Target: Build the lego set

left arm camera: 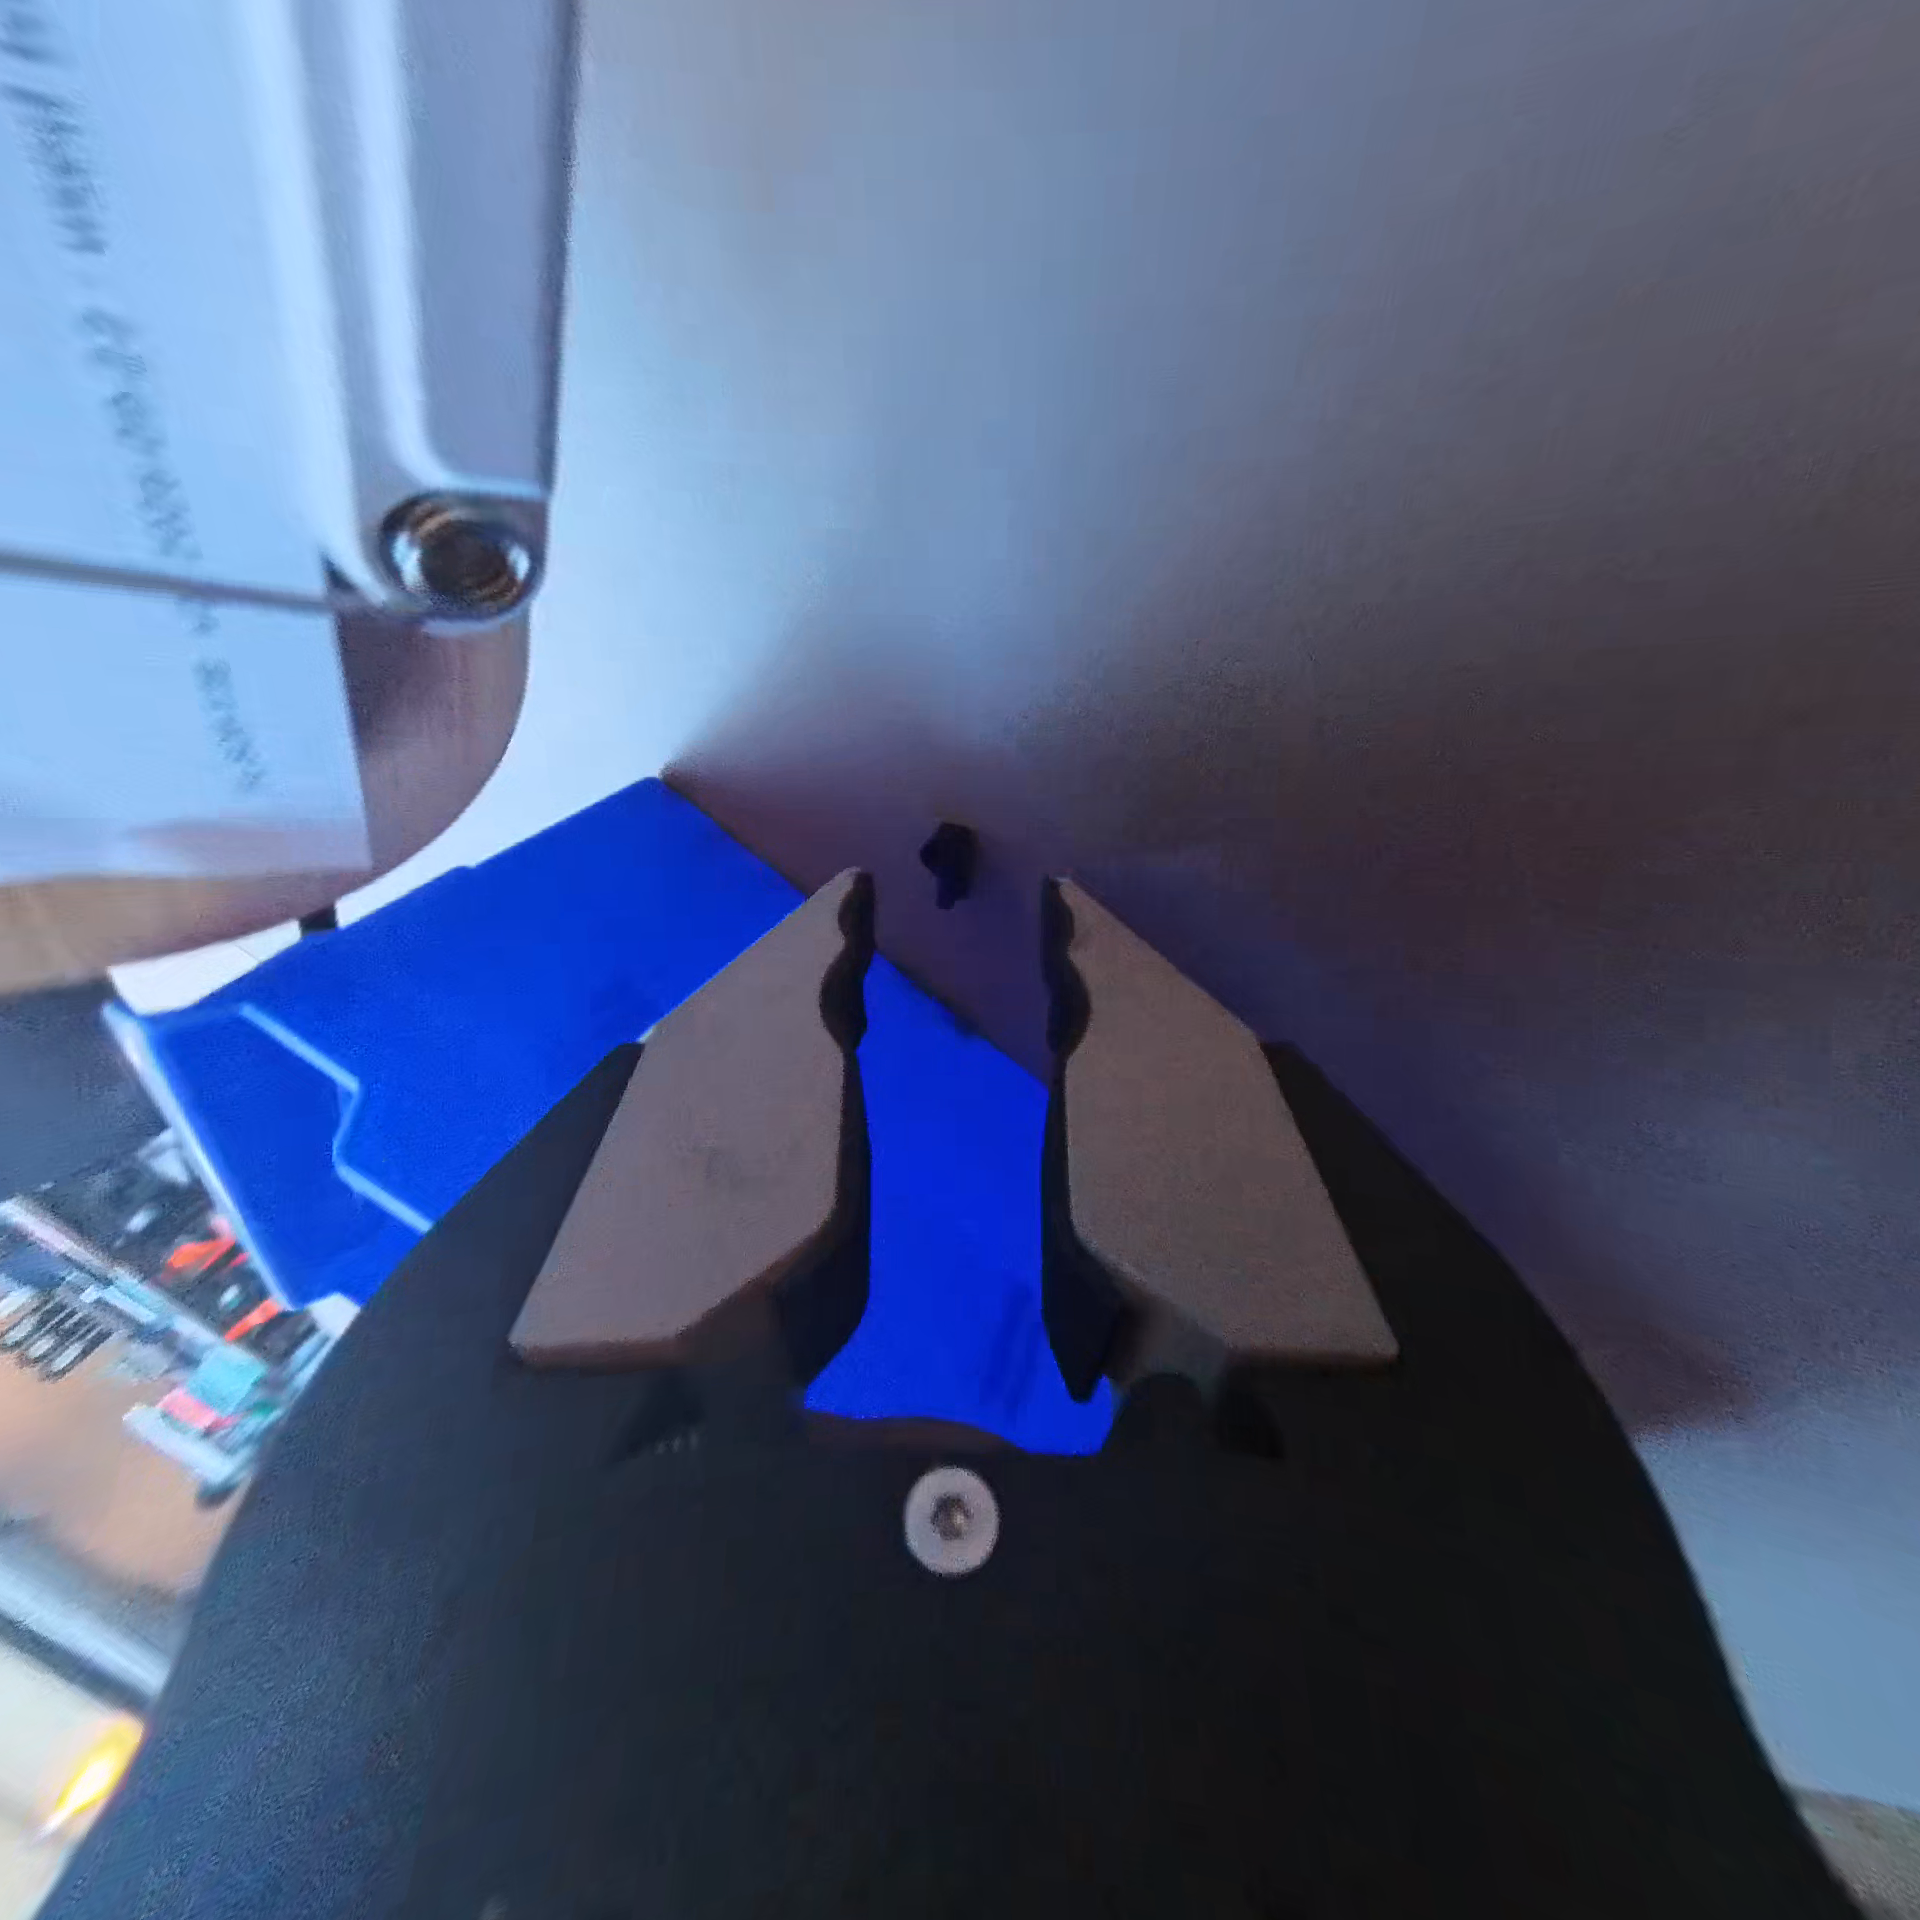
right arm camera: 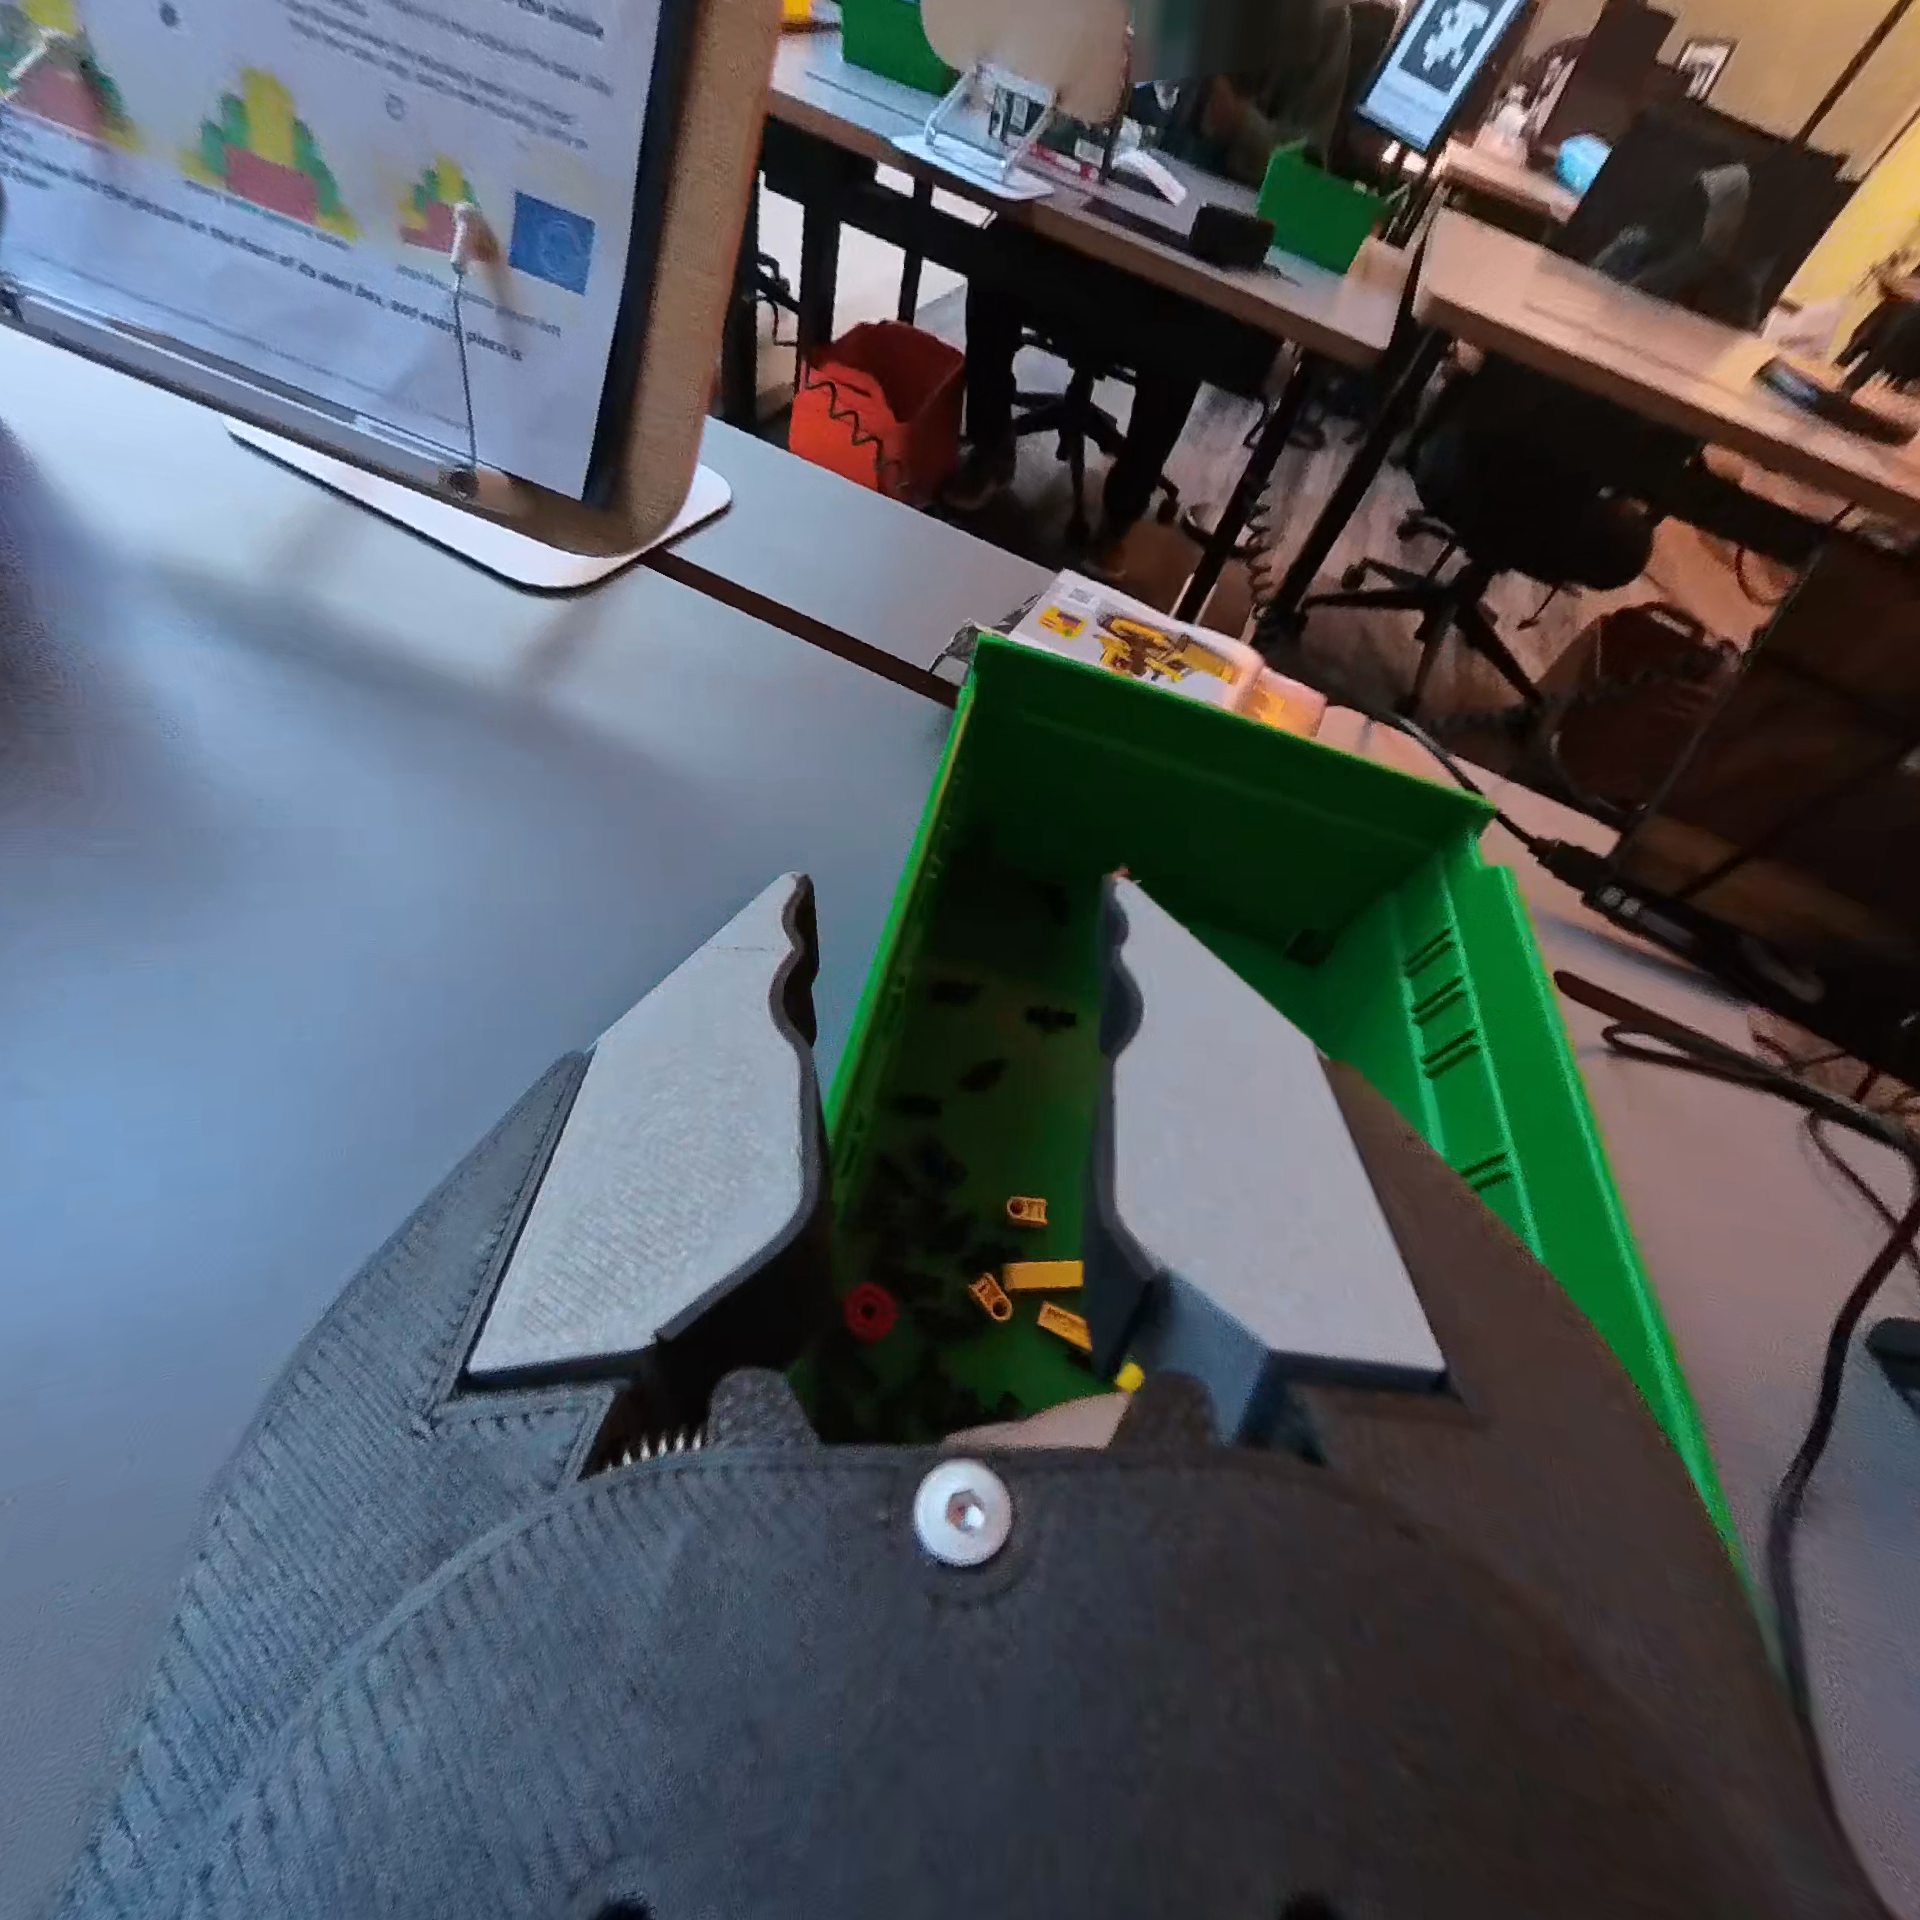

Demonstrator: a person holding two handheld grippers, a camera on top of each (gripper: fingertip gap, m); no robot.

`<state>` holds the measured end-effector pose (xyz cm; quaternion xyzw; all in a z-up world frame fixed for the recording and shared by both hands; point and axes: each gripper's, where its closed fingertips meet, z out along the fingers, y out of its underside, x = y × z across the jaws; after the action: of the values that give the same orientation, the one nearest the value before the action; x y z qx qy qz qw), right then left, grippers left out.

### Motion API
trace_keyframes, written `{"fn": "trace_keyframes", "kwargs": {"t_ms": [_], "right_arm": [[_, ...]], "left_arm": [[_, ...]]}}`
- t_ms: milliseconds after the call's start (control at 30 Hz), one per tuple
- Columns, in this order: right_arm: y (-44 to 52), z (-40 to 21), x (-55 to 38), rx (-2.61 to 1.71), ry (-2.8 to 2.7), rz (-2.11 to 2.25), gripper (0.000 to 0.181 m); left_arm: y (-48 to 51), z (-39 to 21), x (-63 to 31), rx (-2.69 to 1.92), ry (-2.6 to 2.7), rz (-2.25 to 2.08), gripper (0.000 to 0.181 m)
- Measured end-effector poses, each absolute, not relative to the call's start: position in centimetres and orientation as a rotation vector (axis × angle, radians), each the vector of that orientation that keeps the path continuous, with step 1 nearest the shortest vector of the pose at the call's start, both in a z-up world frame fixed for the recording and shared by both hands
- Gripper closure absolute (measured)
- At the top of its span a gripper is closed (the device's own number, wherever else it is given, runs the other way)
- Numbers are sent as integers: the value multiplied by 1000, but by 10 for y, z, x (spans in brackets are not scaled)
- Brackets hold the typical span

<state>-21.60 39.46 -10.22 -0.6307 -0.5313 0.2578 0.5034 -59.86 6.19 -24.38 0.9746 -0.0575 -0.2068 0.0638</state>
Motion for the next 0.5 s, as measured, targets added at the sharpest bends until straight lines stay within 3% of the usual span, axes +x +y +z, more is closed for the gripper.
{"fn": "trace_keyframes", "kwargs": {"t_ms": [200, 333, 500], "right_arm": [[380, -95, -218, -1461, -1316, 630, 133], [379, -95, -218, -1458, -1321, 652, 134], [375, -97, -219, -1461, -1332, 677, 135]], "left_arm": [[61, -252, -606, 2853, -211, -579, 158], [50, -256, -609, 2751, -180, -510, 177], [46, -255, -608, 2667, -249, -571, 177]]}}
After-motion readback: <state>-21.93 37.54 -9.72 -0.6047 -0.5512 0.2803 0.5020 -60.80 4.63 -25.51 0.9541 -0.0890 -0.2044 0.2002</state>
